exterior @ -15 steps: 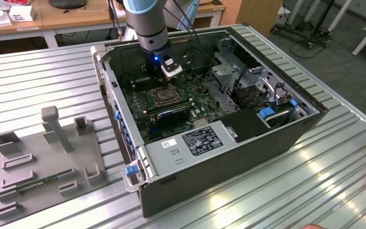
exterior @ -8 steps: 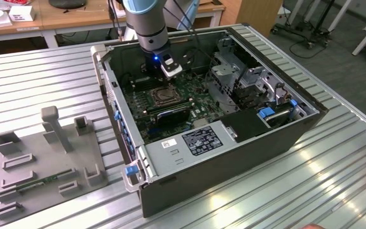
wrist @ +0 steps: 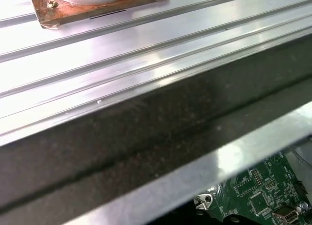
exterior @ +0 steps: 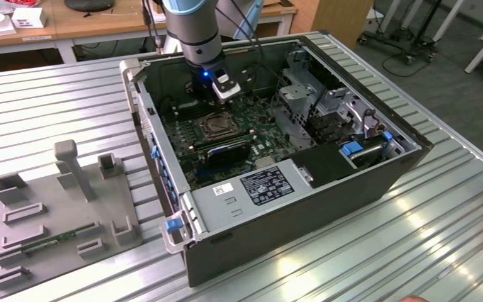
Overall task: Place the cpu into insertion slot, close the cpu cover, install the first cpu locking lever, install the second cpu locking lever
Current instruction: 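Install the first cpu locking lever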
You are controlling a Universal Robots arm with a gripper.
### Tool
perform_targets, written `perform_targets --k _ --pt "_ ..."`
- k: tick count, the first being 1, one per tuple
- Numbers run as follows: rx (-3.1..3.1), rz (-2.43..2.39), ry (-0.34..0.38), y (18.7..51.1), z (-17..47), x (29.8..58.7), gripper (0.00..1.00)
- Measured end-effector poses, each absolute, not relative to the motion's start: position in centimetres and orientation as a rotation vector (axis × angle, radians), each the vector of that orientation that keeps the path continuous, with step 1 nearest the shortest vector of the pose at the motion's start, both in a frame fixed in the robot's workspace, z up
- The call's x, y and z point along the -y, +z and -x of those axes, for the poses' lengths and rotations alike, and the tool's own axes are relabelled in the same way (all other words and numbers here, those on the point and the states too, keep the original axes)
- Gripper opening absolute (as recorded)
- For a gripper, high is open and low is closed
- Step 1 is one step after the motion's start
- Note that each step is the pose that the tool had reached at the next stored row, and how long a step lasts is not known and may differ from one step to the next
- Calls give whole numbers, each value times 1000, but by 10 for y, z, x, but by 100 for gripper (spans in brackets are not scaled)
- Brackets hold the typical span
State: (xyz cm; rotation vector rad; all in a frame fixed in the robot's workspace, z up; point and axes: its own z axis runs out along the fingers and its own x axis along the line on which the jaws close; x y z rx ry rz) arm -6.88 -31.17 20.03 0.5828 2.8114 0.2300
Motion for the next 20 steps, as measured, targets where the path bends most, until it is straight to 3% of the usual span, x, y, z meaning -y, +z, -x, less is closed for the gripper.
perform_targets --k 20 --pt "-2862 -598 218 200 75 311 10"
